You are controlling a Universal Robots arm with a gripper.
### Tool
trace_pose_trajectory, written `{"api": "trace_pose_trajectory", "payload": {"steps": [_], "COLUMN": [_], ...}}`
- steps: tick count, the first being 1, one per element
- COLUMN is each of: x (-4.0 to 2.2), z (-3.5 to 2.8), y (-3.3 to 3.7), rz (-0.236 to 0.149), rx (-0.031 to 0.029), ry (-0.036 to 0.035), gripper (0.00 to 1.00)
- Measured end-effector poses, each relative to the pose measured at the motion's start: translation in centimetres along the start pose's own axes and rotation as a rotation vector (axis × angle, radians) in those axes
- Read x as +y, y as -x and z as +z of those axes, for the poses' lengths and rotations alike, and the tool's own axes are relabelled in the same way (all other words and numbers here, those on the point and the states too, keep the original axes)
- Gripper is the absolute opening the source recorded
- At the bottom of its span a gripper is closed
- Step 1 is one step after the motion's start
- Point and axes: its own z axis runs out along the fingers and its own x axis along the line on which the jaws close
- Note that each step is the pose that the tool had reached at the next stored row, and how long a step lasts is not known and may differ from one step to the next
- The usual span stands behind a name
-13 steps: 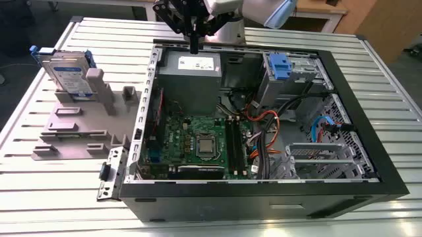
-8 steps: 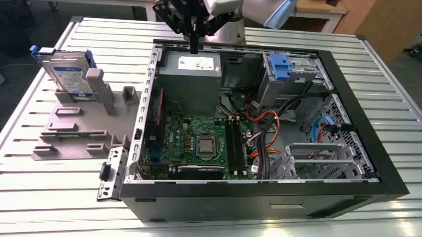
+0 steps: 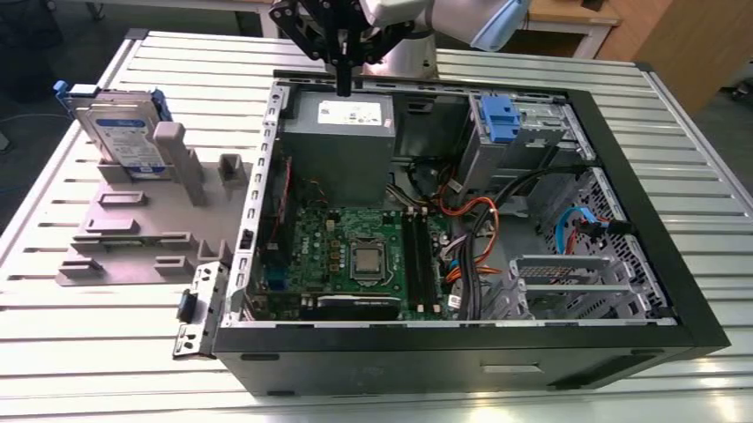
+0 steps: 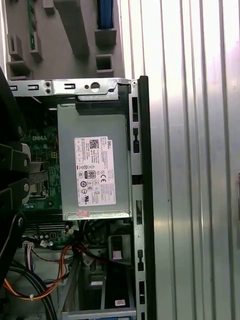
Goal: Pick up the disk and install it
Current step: 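Reach for the disk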
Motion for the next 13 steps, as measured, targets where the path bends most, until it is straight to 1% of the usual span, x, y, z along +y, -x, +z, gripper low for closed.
{"api": "trace_pose_trajectory", "payload": {"steps": [7,8,13], "x": [-0.02,-0.06,-0.06], "z": [-0.01,-0.02,-0.02], "y": [-0.34,-0.76,-0.87], "rz": [0.0,0.0,0.0], "rx": [0.0,0.0,0.0], "ry": [0.0,-0.0001,-0.0001], "gripper": [0.11,0.11,0.11]}}
